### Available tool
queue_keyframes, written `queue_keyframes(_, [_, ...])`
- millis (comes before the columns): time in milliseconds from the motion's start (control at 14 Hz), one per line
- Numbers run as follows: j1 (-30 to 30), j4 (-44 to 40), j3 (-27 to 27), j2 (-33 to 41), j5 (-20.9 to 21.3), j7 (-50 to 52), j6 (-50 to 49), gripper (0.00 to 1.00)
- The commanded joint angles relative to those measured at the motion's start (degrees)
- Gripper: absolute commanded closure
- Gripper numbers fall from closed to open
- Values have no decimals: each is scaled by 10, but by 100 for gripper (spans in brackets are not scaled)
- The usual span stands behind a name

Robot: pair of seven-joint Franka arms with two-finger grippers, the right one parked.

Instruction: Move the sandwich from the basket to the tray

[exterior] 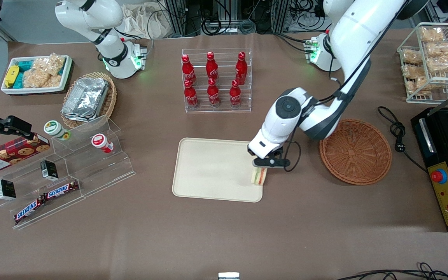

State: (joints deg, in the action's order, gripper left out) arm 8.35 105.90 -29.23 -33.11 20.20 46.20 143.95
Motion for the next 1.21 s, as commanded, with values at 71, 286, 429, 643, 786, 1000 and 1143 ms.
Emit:
queue_keyframes(71, [25, -75, 1, -70, 82, 78, -7, 79])
queue_keyframes(286, [24, -76, 2, -75, 147, 110, -7, 1])
queue_keyframes(429, [19, -76, 1, -60, 149, 134, -7, 1])
queue_keyframes(643, [-10, -74, -3, 20, 105, 141, -35, 1])
queue_keyframes(786, [-14, -89, -3, 71, 73, 131, -114, 1])
queue_keyframes(1000, [-17, -153, 1, 102, 27, 131, -193, 1])
queue_keyframes(1143, [-57, -182, -4, 117, 1, 124, -231, 1])
